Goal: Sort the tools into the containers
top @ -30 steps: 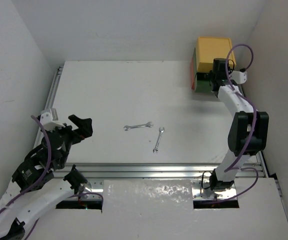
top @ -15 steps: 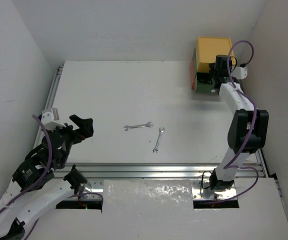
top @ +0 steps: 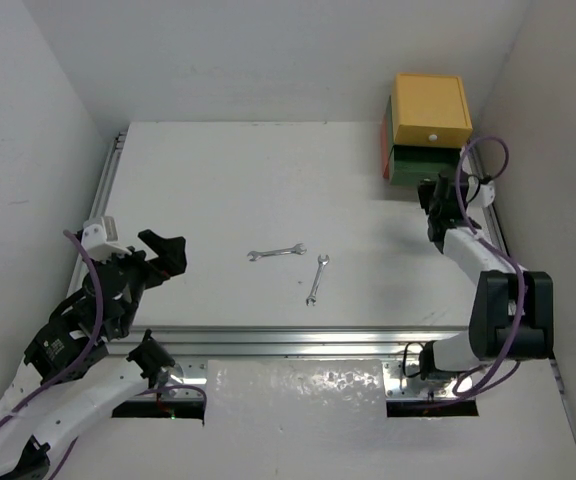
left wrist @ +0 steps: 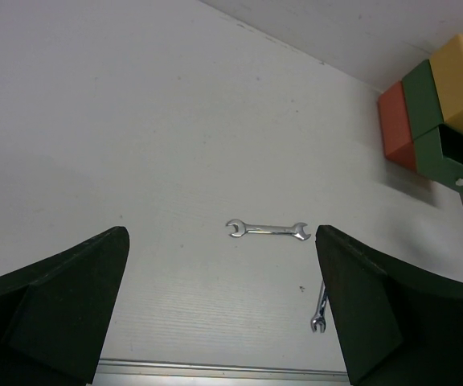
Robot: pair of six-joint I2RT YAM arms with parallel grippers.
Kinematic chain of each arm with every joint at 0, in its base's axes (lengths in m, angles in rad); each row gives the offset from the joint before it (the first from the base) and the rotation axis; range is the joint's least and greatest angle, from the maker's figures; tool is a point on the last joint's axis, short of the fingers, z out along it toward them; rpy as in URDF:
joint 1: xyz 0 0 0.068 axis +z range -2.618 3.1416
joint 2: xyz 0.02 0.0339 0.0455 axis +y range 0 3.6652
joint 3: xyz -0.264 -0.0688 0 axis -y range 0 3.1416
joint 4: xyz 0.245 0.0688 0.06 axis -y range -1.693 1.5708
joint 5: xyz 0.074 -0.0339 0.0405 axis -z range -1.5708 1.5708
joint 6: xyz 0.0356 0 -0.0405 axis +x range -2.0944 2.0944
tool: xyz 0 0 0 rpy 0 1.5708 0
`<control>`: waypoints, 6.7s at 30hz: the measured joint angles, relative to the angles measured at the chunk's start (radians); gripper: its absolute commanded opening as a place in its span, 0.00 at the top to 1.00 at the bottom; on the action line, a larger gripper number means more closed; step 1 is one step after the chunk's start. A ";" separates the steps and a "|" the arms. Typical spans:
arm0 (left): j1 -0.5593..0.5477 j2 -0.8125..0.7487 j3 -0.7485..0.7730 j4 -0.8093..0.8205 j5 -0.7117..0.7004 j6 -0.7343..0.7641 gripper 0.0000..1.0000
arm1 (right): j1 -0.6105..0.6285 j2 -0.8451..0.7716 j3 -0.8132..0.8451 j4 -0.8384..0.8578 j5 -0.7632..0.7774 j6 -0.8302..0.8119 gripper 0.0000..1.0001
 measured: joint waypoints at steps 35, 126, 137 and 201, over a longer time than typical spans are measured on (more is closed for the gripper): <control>0.000 -0.016 0.000 0.001 0.004 0.007 0.00 | -0.194 0.497 0.079 0.662 -0.429 -0.081 1.00; 0.000 0.054 -0.002 0.031 0.060 0.050 0.00 | -0.322 1.007 0.253 1.117 -0.859 0.077 0.88; 0.000 -0.010 -0.004 0.039 0.068 0.053 0.00 | -0.333 0.882 0.001 1.162 -0.861 0.080 0.76; 0.000 0.013 -0.008 0.044 0.060 0.052 0.00 | 0.899 0.445 0.267 -0.700 0.192 -0.077 0.50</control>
